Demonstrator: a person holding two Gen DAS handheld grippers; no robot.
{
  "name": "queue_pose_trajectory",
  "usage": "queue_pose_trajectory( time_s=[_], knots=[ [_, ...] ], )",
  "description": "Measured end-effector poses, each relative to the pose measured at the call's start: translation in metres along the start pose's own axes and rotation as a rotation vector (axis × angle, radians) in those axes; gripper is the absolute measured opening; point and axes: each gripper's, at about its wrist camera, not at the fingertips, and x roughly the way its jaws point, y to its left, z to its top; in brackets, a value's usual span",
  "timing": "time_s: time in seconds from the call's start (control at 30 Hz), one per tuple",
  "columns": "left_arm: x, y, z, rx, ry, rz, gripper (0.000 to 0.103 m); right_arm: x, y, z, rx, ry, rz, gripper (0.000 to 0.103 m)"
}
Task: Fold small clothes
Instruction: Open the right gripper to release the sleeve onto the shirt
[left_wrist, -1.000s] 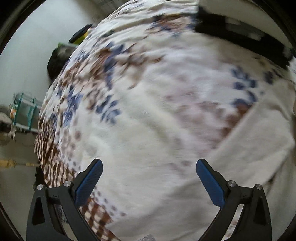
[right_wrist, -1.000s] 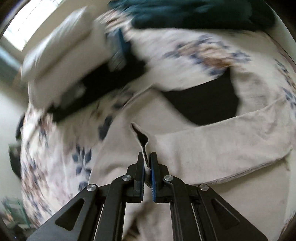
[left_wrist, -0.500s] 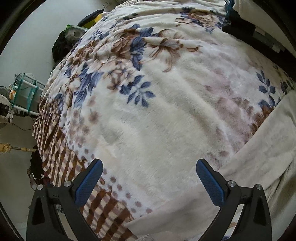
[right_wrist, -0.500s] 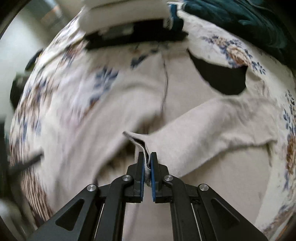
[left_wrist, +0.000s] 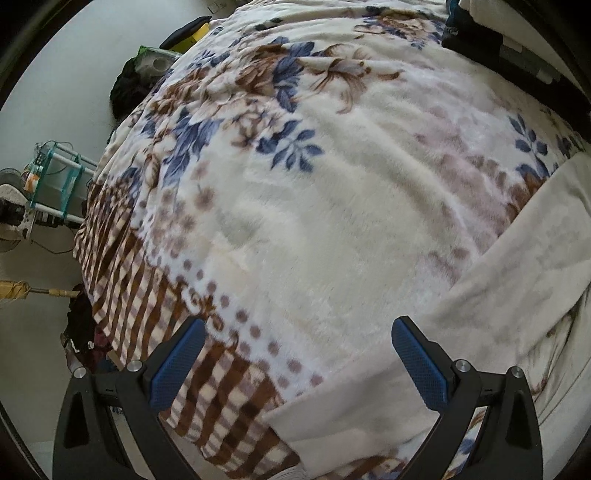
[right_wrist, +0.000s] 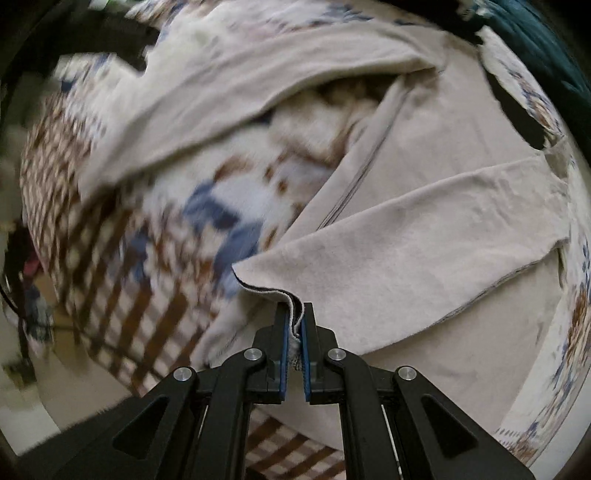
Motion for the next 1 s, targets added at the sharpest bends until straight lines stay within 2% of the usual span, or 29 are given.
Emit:
queue_pose_trajectory(
  time_s=[0.03,0.1,0.17,0.2,0.3,0.43,0.5,0.6,0.73,0.77,0.8,0.83,0.9,0.93,0.97,1.0],
  knots=[
    [-0.001,0.003,-0.004,-0.005,0.002,0.004,0.103,0.002,-0.001,-0.004,-0.003,0.02,0.009,0.012],
    [-0.005,0.012,-0.015,-0.026,-0.001,0.014,0.103,-0.003,-0.011,-0.013,0.021,0.055,0.078,0.033],
    [-0.008,0.026,-0.031,-0.073,0.011,0.023,0.103,-0.021,-0.03,-0.026,0.084,0.039,0.14,0.049],
    [-0.009,0.031,-0.038,-0.093,0.019,0.025,0.103,-0.029,-0.039,-0.03,0.105,0.028,0.147,0.053],
    [-0.006,0.055,-0.069,-0.19,0.088,0.026,0.103,-0.05,-0.078,-0.047,0.201,0.008,0.14,0.056],
    [0.0,0.079,-0.117,-0.349,0.18,0.006,0.103,-0.057,-0.138,-0.066,0.354,0.007,0.061,0.057],
    [0.009,0.087,-0.137,-0.456,0.237,-0.076,0.103,-0.056,-0.165,-0.066,0.413,0.017,0.049,0.057],
    [0.029,0.096,-0.162,-0.683,0.308,-0.259,0.103,-0.06,-0.194,-0.072,0.46,0.0,0.02,0.057],
    [0.051,0.093,-0.173,-0.94,0.298,-0.468,0.103,-0.07,-0.224,-0.083,0.454,-0.029,-0.109,0.057],
    [0.058,0.089,-0.17,-0.998,0.291,-0.53,0.103,-0.071,-0.233,-0.088,0.458,-0.03,-0.123,0.057],
    [0.063,0.085,-0.168,-1.03,0.294,-0.563,0.102,-0.071,-0.238,-0.09,0.462,-0.027,-0.127,0.057],
    [0.07,0.079,-0.163,-1.066,0.298,-0.595,0.098,-0.071,-0.246,-0.094,0.47,-0.021,-0.131,0.057],
    [0.079,0.07,-0.154,-1.115,0.295,-0.609,0.081,-0.067,-0.25,-0.096,0.489,-0.014,-0.145,0.057],
    [0.081,0.067,-0.146,-1.115,0.288,-0.586,0.05,-0.068,-0.256,-0.101,0.5,-0.016,-0.147,0.057],
    [0.079,0.064,-0.139,-1.1,0.279,-0.555,0.008,-0.071,-0.262,-0.105,0.512,-0.021,-0.149,0.057],
    [0.076,0.061,-0.129,-1.066,0.262,-0.514,0.006,-0.067,-0.26,-0.099,0.519,-0.023,-0.151,0.057]
  ],
)
